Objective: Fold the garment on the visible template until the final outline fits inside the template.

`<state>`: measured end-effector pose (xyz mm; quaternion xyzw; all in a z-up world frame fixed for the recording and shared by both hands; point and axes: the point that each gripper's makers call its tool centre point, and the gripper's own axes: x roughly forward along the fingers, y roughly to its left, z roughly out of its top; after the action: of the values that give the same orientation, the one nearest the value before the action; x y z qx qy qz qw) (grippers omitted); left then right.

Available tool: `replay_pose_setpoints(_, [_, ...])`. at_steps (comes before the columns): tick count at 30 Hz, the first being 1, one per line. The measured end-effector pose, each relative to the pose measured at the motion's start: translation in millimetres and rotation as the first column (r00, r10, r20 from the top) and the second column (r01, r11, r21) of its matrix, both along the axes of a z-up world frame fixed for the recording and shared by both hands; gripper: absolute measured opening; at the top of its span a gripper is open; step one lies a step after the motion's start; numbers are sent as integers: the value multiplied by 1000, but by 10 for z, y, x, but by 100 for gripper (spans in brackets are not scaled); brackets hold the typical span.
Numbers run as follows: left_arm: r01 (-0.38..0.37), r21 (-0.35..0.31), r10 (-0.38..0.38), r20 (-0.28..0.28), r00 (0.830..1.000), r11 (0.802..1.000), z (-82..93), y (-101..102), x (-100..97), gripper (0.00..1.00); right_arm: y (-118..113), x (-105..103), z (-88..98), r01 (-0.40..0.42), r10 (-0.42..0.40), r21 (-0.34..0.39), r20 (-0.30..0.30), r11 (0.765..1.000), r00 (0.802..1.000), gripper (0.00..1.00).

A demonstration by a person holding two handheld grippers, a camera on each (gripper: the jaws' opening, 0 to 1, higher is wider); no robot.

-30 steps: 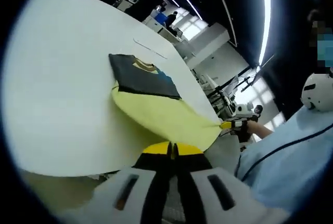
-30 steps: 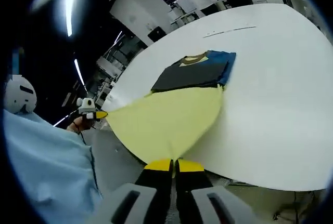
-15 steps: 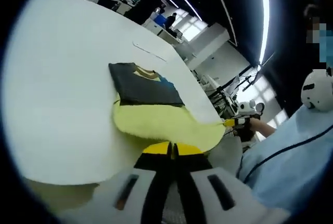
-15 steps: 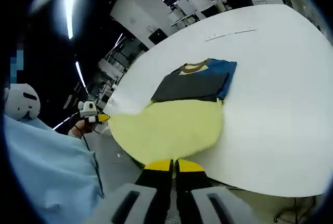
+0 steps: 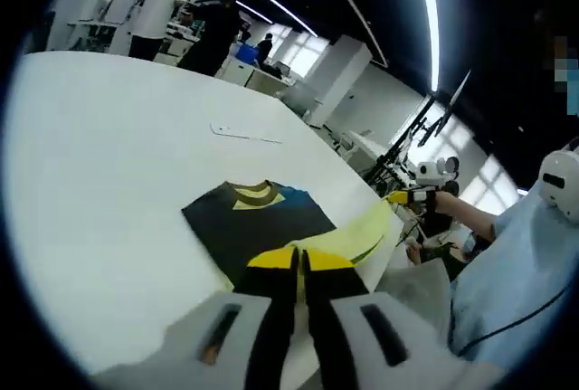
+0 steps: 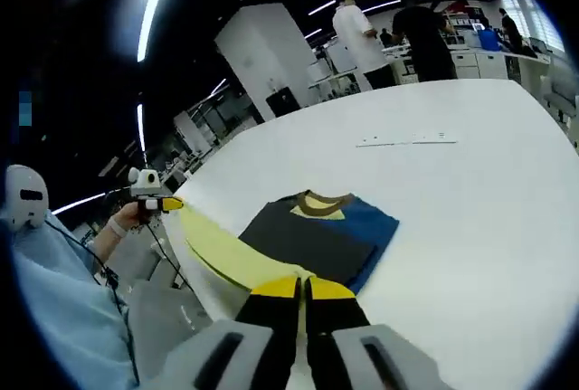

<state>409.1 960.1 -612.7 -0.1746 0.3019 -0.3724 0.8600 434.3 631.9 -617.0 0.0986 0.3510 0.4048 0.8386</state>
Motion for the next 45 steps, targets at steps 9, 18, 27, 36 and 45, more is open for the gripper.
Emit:
replay_pose_setpoints(9, [-68,0,68,-6,998,998,-180,62,571,0,98,774,-200,49,-47,-43,54,998,997,0])
replay_pose_setpoints(18, [-150,38,150,3,989,988,-386,134,1009,0,80,1139,-449,103,-101,-59,34,993,994,0])
replay_pose_setpoints(27, [-167,93,174,-68,982,982,-822,191,1110,0,57,1236,-893,113,-116,-117,-17,987,993,0])
replay_pose_setpoints(36, [-180,106,193,-136,972,978,-1165,225,1019,0,30,1179,-1224,149,-159,-108,-84,983,984,0])
replay_pose_setpoints(45, [-187,94,200,-157,967,978,-1262,191,1001,0,41,1189,-1261,163,-173,-94,-103,982,980,0])
